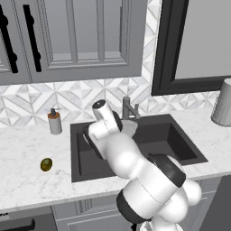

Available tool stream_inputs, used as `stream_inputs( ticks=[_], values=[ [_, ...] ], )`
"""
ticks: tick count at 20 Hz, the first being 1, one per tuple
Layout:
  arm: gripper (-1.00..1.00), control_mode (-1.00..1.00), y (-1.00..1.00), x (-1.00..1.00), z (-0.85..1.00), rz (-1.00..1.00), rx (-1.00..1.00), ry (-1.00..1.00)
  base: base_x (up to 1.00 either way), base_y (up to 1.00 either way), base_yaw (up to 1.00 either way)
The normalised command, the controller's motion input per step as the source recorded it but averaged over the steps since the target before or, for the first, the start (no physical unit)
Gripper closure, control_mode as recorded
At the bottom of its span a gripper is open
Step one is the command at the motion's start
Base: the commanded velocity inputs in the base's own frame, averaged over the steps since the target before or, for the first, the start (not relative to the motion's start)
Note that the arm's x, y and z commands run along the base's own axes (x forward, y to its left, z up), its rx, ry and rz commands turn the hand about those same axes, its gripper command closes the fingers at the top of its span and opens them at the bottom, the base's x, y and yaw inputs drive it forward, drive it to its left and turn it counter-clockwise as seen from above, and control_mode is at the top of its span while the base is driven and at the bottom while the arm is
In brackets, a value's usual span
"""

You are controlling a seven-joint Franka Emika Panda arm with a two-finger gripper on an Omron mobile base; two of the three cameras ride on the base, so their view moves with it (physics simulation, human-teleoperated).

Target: Put the colander in the sink, put the kiwi in the colander, and turn on the sink faucet and pour water over the colander.

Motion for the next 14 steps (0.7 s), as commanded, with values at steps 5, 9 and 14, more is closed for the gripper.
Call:
stream_inputs(
  ticks=[5, 9, 14],
  values=[
    [1.00, -1.00, 0.01, 0.02, -0.73, -0.05, 0.05, -0.03, 0.00, 0.00, 0.00],
    [1.00, -1.00, 0.06, 0.00, -0.53, 0.00, 0.00, -0.04, 0.00, 0.00, 0.00],
    [1.00, -1.00, 0.00, 0.24, -0.40, 0.00, 0.01, 0.00, 0.00, 0.00, 0.00]
  ],
)
